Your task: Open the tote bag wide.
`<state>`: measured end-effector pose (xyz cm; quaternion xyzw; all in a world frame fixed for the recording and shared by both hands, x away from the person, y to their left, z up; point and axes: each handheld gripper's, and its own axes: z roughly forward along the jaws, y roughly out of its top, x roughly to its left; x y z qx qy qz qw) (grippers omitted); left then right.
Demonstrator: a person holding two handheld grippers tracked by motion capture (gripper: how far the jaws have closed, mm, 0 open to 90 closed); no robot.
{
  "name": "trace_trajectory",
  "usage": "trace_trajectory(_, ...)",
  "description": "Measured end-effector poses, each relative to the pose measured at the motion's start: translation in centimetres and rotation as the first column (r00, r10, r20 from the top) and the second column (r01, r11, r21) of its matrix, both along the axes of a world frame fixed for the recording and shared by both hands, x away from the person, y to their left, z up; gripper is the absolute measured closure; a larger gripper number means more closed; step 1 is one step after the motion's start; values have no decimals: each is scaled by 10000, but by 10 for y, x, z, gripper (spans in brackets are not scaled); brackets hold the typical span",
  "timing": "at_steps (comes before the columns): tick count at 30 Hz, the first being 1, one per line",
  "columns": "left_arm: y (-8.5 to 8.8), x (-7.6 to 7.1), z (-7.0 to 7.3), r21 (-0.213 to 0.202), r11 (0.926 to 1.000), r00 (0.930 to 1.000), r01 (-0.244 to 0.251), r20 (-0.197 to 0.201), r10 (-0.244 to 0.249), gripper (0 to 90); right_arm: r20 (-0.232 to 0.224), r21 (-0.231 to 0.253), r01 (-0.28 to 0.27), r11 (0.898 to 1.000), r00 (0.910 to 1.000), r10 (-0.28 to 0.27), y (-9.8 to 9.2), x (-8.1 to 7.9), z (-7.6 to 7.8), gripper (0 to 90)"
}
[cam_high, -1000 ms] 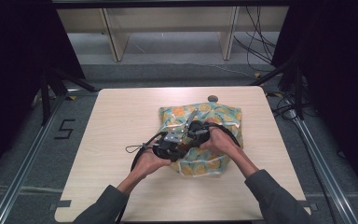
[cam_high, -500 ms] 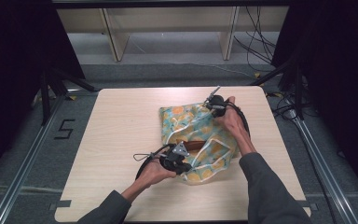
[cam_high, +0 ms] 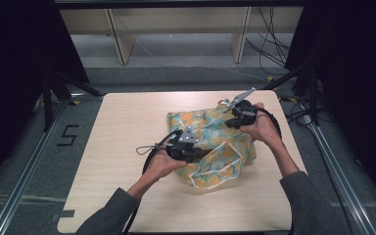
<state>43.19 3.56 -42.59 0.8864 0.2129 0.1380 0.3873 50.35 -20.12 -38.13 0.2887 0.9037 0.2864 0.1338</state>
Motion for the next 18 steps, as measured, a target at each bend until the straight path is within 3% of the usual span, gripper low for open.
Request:
trace_trajectory(1, -2, 11, 2, 401, 9990, 9994, -215, 285, 204, 769, 70, -4, -383, 9993, 9992, 383, 2, -10, 2, 891)
trace_trajectory(3, -2, 16, 1, 593, 9978, 9987, -290, 444, 264, 756, -47, -105, -465, 9989, 9989, 465, 3, -13, 1, 887)
trace_trajectory(5, -5, 23, -2, 873, 9959, 9991, -237, 364, 206, 683, 71, -152, -821, 9965, 9966, 822, 9, -16, -4, 856)
trace_trajectory(6, -11, 23, -6, 1119, 9937, 9997, 31, 256, -60, 670, 23, -104, -812, 9966, 9967, 813, 12, -17, -6, 843)
trace_trajectory(7, -13, 22, -8, 1316, 9910, 9995, 237, 185, -264, 642, 105, -156, -1158, 9932, 9932, 1159, 14, -15, -8, 824)
trace_trajectory(11, -20, 24, -15, 1731, 9846, 9987, 225, 404, -299, 537, -240, -143, -1532, 9881, 9880, 1529, 23, -15, -18, 766)
trace_trajectory(12, -20, 24, -15, 1731, 9846, 9987, 225, 404, -299, 550, -280, -156, -1635, 9864, 9862, 1630, 25, -15, -20, 766)
trace_trajectory(14, -19, 31, -20, 2002, 9795, 9985, 220, 454, -317, 658, -390, -163, -1605, 9869, 9864, 1598, 28, -15, -22, 746)
trace_trajectory(18, -19, 38, -20, 1890, 9819, 9993, 76, 344, -144, 890, -504, -136, -1312, 9913, 9902, 1304, 30, -16, -25, 729)
